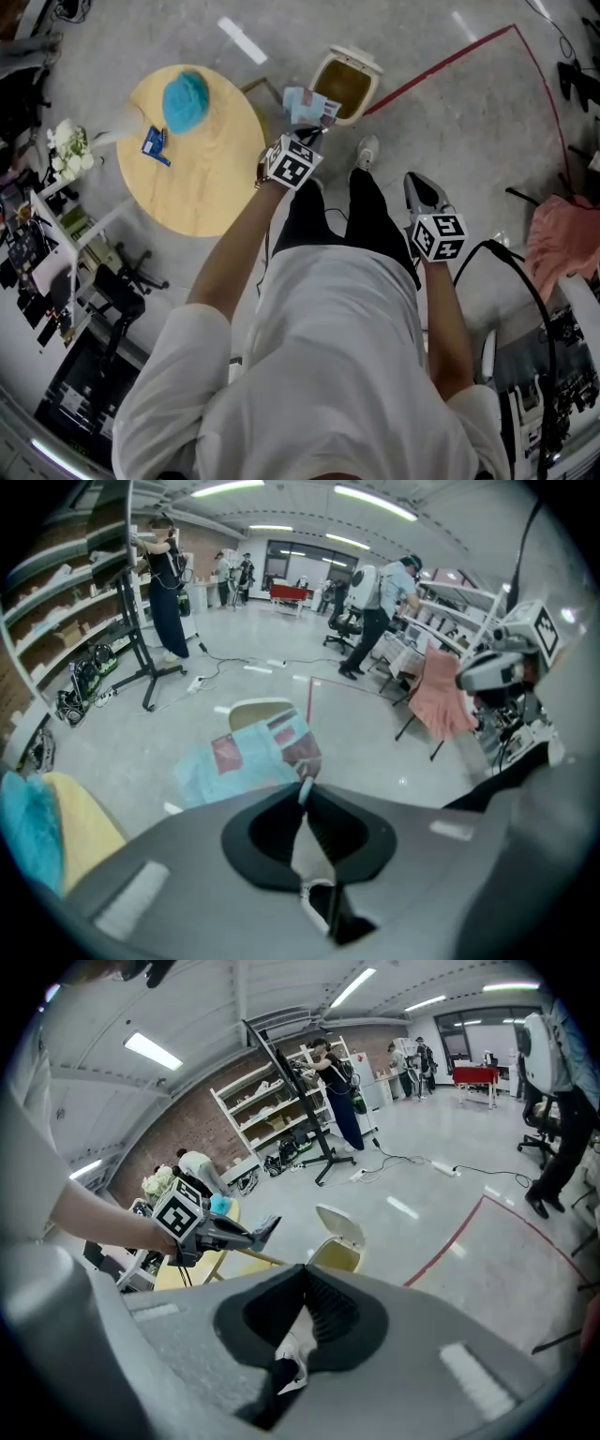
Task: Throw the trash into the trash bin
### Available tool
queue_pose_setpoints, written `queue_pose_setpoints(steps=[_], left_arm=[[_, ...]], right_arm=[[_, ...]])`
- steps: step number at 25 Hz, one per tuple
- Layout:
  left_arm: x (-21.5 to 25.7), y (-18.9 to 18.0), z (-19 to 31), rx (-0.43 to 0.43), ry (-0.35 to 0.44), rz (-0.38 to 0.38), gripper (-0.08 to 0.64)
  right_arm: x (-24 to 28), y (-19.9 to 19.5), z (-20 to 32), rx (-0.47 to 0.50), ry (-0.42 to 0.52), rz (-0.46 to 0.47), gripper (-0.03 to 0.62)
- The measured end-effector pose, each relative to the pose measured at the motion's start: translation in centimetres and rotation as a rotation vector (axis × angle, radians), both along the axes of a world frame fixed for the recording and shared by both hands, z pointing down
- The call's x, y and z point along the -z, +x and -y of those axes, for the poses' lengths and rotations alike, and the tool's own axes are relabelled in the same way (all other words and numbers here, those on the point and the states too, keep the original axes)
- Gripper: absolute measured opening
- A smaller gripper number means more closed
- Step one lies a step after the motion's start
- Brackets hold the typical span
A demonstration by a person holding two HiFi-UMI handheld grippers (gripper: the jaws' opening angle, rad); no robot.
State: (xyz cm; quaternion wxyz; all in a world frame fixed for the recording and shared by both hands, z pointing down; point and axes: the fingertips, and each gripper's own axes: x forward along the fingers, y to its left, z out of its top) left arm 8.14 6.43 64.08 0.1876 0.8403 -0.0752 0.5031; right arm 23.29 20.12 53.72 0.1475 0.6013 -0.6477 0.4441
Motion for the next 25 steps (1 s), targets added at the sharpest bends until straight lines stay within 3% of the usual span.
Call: queue_pose_setpoints(steps=[25], left_arm=[[-11.6, 3.5, 1.7, 0.079, -0.065, 0.023, 0.018]], right_arm=[[-9.1, 2.4, 1.7, -0.036, -0.060, 0.052, 0.000]])
